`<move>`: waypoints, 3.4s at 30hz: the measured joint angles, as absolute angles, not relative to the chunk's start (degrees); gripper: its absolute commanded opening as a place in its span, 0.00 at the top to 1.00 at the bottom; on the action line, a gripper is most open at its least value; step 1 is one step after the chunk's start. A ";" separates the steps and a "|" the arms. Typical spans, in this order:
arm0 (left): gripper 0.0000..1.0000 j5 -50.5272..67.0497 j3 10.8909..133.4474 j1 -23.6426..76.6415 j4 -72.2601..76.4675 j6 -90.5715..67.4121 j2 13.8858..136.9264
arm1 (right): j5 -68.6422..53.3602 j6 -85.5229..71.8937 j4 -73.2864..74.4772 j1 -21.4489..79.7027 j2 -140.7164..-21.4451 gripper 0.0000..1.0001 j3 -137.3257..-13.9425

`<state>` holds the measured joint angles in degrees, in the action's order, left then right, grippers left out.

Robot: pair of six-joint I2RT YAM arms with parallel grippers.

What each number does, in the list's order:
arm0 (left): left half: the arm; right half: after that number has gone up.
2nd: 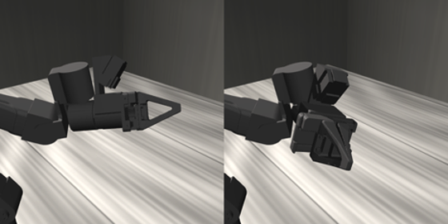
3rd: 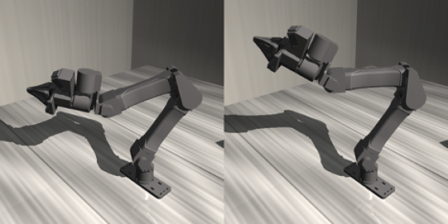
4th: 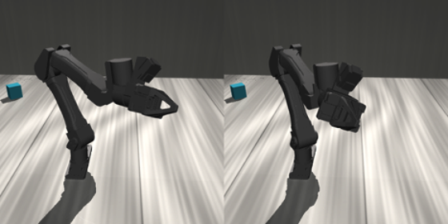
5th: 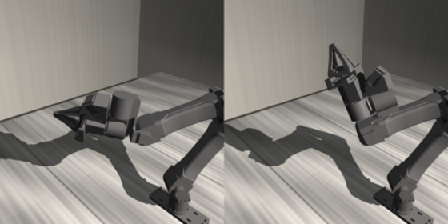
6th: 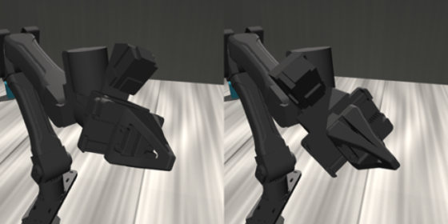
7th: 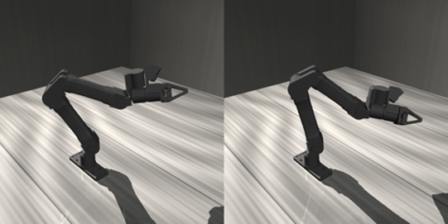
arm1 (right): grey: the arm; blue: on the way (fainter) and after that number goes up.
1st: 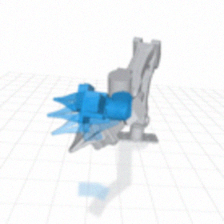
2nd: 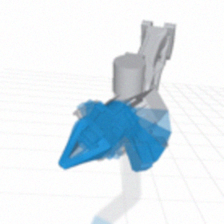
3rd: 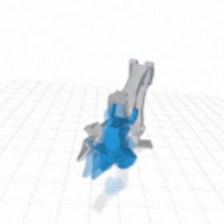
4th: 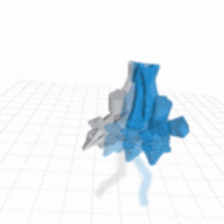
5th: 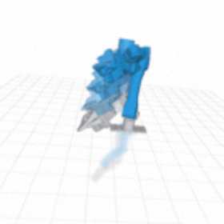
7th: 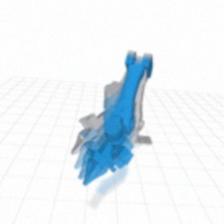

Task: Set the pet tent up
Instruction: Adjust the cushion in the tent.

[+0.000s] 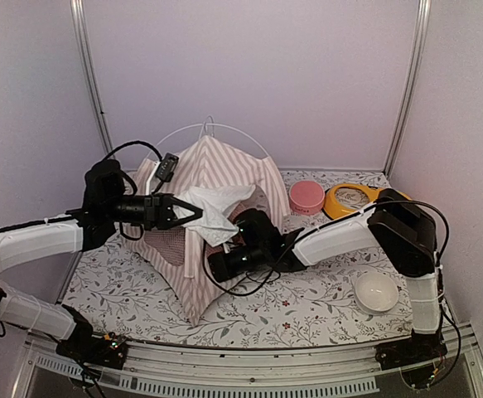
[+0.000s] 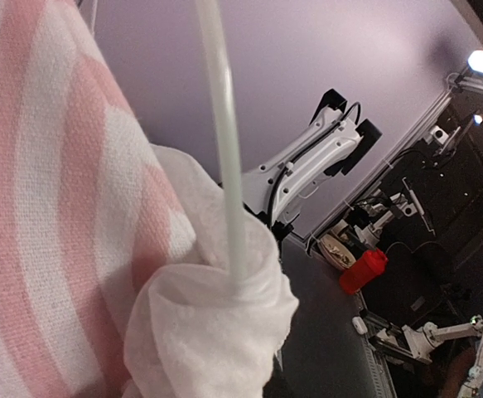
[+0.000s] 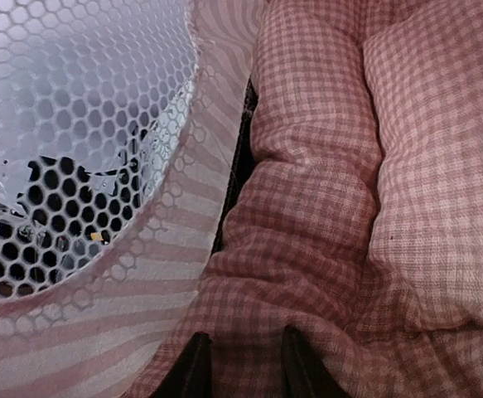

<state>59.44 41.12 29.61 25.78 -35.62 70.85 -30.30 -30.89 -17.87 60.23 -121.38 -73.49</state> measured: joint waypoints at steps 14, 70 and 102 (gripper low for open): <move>1.00 57.58 42.35 28.75 24.51 -37.45 68.58 | -13.54 -28.42 -0.75 60.86 -118.74 0.13 -77.38; 1.00 48.07 39.35 25.87 26.17 -43.38 62.46 | 5.72 -11.11 8.95 57.08 -124.57 0.05 -98.52; 1.00 45.65 71.85 13.78 -18.74 -17.17 74.26 | 2.44 -18.04 -8.67 59.55 -100.86 0.05 -72.90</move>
